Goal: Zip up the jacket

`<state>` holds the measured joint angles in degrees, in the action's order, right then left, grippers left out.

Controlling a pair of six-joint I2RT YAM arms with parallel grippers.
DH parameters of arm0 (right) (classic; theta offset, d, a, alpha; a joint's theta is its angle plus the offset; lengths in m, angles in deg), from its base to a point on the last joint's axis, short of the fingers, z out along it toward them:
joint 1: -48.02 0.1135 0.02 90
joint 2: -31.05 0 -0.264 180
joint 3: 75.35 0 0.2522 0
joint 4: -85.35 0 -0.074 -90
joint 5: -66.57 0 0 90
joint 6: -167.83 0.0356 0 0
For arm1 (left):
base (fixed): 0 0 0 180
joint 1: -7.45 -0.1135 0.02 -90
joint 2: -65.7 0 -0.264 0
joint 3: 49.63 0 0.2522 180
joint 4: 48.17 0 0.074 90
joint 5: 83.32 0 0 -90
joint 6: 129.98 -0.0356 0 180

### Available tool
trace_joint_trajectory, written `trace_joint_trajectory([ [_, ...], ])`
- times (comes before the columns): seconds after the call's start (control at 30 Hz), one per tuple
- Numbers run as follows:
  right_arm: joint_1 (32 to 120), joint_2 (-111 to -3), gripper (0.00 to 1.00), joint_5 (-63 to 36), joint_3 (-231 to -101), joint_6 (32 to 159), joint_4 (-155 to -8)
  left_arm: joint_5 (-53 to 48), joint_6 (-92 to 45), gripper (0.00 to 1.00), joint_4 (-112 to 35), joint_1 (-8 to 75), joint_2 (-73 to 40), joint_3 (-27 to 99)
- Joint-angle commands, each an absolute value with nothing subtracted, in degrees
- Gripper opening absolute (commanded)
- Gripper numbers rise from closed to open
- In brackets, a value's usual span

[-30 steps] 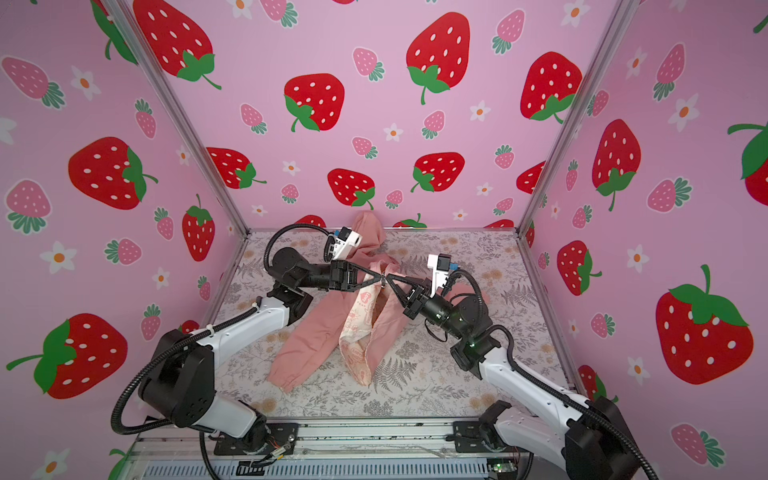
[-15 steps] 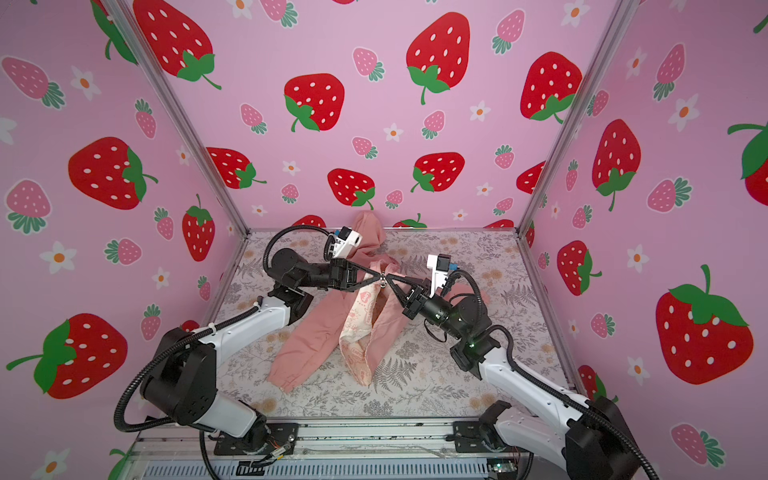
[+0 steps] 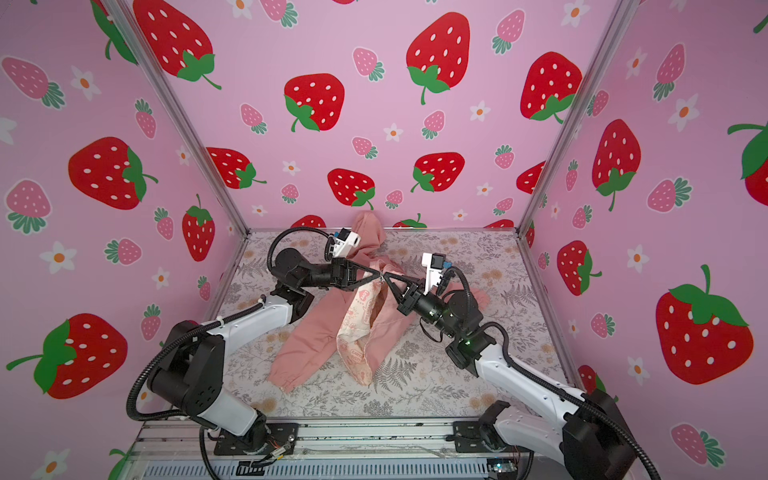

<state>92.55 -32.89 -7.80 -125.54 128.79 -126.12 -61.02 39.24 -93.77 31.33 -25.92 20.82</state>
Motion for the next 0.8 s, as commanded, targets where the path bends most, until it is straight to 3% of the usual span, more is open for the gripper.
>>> trace_joint_trajectory([
  [0.0,94.0,-34.3,0.0,-5.7,-127.5,129.3,-124.5,-50.9,37.2,0.0,-94.5,27.8,-26.2,21.1],
  [0.33,94.6,-36.1,0.0,-13.8,-124.8,127.7,-115.6,-50.6,31.5,0.0,-86.6,27.8,-23.2,20.9],
  [0.77,96.4,-39.6,0.0,-10.4,-129.8,130.2,-117.3,-49.1,25.5,0.0,-78.0,27.8,-22.9,20.6],
])
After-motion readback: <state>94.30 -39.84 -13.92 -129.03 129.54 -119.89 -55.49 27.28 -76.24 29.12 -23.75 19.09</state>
